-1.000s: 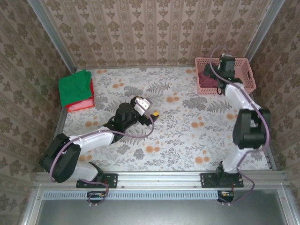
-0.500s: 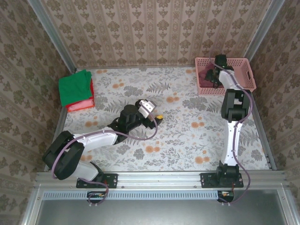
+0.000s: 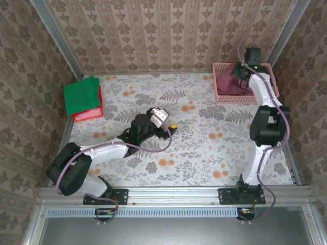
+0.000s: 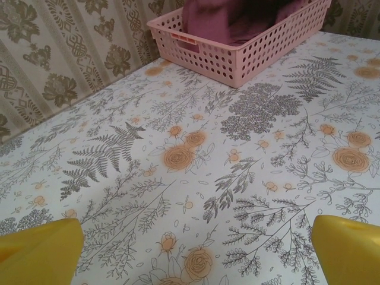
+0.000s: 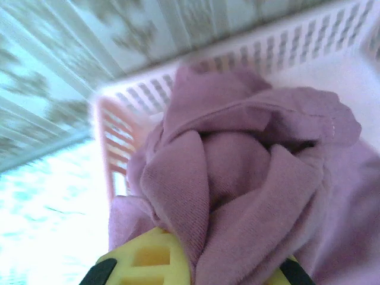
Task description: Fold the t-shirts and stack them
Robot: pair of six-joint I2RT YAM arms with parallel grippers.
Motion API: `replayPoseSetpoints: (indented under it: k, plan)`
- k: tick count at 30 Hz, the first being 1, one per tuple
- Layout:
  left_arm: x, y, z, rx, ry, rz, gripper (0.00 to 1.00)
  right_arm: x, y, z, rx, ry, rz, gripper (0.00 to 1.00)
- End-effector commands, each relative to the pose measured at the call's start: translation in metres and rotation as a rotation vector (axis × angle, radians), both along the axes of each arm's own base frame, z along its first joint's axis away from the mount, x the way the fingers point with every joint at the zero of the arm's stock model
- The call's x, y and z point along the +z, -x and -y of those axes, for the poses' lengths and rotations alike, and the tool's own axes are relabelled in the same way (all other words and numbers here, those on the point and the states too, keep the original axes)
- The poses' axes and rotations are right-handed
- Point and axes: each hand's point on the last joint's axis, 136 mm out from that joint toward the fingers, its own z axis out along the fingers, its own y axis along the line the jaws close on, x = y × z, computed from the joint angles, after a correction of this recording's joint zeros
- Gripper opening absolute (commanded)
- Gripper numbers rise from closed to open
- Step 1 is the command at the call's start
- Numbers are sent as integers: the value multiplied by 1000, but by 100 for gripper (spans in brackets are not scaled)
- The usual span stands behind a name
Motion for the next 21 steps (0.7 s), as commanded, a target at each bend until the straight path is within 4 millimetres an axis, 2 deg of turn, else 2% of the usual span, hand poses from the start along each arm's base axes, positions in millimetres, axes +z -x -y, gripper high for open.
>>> replayPoseSetpoints:
  k: [1, 6, 9, 11, 13, 16, 18, 21]
  plan:
    - [17, -8, 3, 22, 54, 19, 100, 92, 16, -29, 87, 27, 235, 0]
    - [23, -12, -5, 45, 88, 4, 100, 173, 59, -80, 224, 55, 424, 0]
    - [24, -14, -14, 65, 104, -6, 100, 211, 83, -119, 335, 83, 504, 0]
    - [25, -14, -20, 78, 114, -9, 100, 226, 98, -152, 434, 81, 528, 0]
    - [25, -13, -28, 94, 117, -10, 100, 231, 110, -185, 535, 56, 530, 0]
    - [25, -12, -43, 133, 121, -11, 100, 224, 122, -226, 655, 0, 512, 0]
    - [24, -12, -56, 169, 119, -16, 100, 211, 127, -250, 721, -47, 487, 0]
    - [21, -11, -72, 213, 123, -31, 100, 184, 128, -270, 763, -110, 435, 0]
